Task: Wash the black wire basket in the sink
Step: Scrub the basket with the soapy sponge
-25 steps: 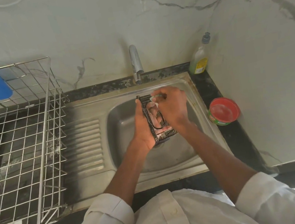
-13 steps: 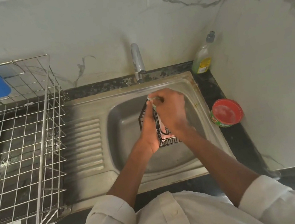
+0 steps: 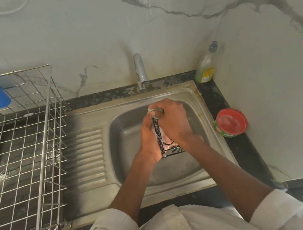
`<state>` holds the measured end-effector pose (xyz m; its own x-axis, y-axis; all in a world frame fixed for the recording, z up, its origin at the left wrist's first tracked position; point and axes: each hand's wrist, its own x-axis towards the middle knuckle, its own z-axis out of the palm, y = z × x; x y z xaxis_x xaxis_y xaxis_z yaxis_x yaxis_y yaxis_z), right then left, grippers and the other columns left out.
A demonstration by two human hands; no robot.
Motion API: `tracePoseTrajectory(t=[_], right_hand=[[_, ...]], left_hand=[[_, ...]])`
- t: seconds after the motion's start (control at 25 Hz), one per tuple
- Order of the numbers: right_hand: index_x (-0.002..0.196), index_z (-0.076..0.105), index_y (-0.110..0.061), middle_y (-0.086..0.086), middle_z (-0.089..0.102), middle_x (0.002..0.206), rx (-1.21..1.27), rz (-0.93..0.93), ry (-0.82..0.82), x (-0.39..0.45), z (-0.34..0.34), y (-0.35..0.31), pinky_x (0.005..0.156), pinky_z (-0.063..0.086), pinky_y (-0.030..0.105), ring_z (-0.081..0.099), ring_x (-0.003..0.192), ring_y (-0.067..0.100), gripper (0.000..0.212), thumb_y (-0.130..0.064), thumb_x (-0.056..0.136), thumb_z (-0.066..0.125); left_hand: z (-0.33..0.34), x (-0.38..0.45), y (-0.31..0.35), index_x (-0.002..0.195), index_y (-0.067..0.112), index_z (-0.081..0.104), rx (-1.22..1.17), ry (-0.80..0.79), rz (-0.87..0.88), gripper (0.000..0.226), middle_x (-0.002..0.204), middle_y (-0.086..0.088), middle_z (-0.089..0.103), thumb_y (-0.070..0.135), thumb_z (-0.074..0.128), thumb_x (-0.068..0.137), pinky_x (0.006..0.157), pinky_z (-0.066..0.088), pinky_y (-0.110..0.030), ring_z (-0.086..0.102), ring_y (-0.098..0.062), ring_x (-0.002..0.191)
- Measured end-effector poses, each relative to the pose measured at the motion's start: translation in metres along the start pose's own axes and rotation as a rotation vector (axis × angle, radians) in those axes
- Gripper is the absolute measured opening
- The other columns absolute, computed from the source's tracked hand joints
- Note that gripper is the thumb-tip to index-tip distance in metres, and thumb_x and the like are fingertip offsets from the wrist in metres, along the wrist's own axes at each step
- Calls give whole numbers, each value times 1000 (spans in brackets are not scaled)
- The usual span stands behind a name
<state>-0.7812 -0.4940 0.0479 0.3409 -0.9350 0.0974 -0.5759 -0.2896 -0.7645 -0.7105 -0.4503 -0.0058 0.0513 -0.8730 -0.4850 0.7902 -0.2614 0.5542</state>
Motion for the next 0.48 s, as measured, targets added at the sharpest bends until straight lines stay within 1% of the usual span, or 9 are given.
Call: tracePoseTrajectory(t=[0.08,0.2,0.24,0.28,0.32,0.36,0.4,0.44,0.48], right_hand=[[116,78,-18,1,73,111,-74,-41,-72,-1,1,4,87,55,27,69,99,16,35,3,90,69],[106,81,-16,3,76,102,-166,-15,42,9,-12,16,72,47,10,69,86,12,36,11,85,69],[105,81,-15,4,78,102,-174,39,80,15,-17,20,74,50,11,70,87,12,35,11,85,69],[105,81,-13,6,78,102,-171,85,100,19,-21,23,79,55,17,71,89,14,32,10,86,69],[107,80,-12,8,78,102,-166,98,90,19,-20,23,82,59,25,72,90,17,30,9,88,69],[107,80,-12,8,78,102,-171,72,55,16,-18,20,83,60,30,73,89,20,28,7,90,68],[106,80,-12,9,76,100,-189,27,18,12,-15,19,81,59,33,72,88,22,26,5,91,68],[104,81,-12,9,75,99,-209,-10,3,10,-13,19,80,58,35,71,87,23,24,4,91,68],[102,81,-13,8,74,99,-219,-12,24,13,-12,22,79,57,34,70,87,23,23,3,89,70]], left_hand=[[-2,1,1,84,17,82,-4,-2,-5,64,84,-7,75,49,33,109,69,57,-30,74,-21,79],[-4,1,-1,88,19,79,49,-18,-17,60,90,-5,69,58,37,106,83,57,-43,68,-25,84],[-4,1,-3,86,21,79,93,-30,-40,63,90,-3,70,63,36,105,92,55,-53,67,-27,86],[-3,0,-3,85,22,79,138,-54,-70,65,89,-2,71,66,34,104,100,50,-62,67,-28,89],[-3,0,-3,88,22,79,169,-66,-79,66,89,-2,72,67,33,104,103,49,-64,67,-29,90],[-1,-1,-3,91,21,78,186,-66,-73,65,88,-2,73,65,33,104,99,54,-57,68,-27,88],[-1,0,-3,93,20,78,193,-61,-58,63,87,-4,72,63,33,105,88,61,-46,69,-25,84],[-2,1,-3,95,19,76,187,-51,-47,61,88,-4,71,61,34,105,77,61,-38,69,-24,83],[-4,2,-2,98,19,73,179,-59,-41,58,92,-5,69,63,36,104,75,60,-38,68,-25,85]])
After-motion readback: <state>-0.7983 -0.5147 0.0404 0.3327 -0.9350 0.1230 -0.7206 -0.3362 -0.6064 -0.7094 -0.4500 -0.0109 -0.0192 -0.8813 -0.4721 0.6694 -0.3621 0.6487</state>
